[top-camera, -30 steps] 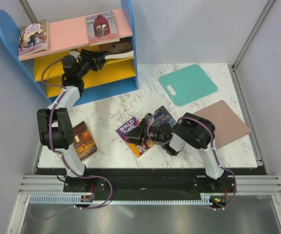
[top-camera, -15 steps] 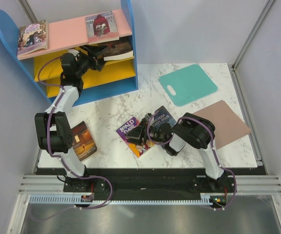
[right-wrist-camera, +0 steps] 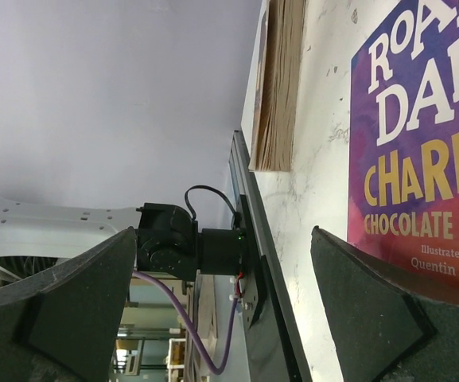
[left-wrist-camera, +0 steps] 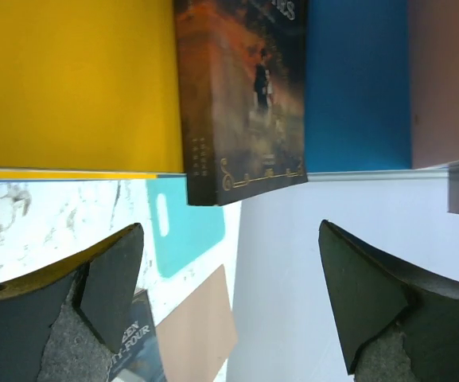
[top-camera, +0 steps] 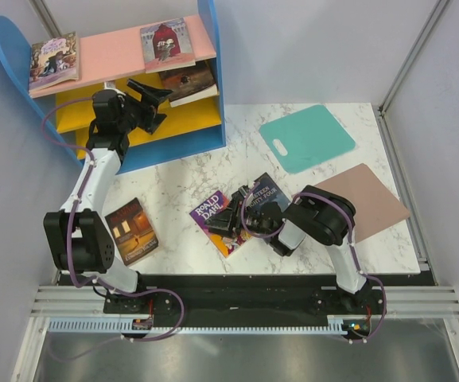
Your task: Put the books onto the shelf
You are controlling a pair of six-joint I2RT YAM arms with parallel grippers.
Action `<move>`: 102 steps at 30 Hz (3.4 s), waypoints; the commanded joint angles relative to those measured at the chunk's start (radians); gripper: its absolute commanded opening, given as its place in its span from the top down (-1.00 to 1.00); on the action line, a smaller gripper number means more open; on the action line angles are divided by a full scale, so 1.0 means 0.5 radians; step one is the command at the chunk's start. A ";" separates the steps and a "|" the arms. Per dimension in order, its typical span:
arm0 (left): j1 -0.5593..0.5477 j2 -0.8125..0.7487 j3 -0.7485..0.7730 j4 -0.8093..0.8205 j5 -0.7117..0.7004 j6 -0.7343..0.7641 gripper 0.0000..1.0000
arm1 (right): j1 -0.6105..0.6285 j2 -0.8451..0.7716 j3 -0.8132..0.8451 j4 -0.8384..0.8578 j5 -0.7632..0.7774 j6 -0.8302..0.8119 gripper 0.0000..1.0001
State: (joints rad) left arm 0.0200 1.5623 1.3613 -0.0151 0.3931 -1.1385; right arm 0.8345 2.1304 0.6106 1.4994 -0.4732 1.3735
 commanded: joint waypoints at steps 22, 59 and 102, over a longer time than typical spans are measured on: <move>-0.089 -0.017 -0.136 0.229 0.180 0.188 0.96 | 0.006 0.038 -0.089 0.256 0.017 -0.173 -0.96; -0.132 -0.050 -0.146 0.267 -0.197 0.240 0.96 | 0.006 0.093 -0.080 0.388 -0.020 -0.115 -0.96; -0.423 -0.989 -1.691 -0.074 0.113 0.495 -0.05 | -0.064 -0.839 -0.062 -1.421 0.461 -0.988 -0.96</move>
State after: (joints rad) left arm -0.1421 1.1618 0.6544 0.0456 0.4320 -0.9249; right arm 0.8028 1.8351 0.5278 1.1301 -0.3653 1.0771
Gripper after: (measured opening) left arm 0.453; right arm 0.982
